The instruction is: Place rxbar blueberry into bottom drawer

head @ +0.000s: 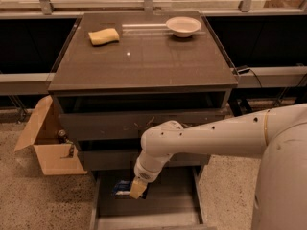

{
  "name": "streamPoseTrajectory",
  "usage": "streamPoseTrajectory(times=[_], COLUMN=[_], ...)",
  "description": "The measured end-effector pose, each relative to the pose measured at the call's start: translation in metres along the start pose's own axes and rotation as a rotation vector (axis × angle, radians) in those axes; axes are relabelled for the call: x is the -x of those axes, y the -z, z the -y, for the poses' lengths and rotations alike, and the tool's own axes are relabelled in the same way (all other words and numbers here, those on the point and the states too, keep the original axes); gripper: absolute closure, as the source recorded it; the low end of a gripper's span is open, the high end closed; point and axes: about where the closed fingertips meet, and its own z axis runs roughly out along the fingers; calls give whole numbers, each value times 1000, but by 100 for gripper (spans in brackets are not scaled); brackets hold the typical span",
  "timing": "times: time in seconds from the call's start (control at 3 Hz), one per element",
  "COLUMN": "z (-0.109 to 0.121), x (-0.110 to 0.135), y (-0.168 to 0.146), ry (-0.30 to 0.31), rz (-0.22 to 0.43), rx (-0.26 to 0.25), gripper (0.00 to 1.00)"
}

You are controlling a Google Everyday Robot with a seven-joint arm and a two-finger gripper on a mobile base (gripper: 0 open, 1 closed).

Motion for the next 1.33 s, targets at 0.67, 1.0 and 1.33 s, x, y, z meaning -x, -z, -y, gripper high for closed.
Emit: streamPoseTrajectory(times=[0.67, 1.0, 1.33], z=[36, 71, 90], x=[-70, -113, -128], y=[-49, -95, -130], ry=[69, 91, 97], rz=[-70, -86, -92], rx=[35, 89, 121], gripper=[100, 100, 100])
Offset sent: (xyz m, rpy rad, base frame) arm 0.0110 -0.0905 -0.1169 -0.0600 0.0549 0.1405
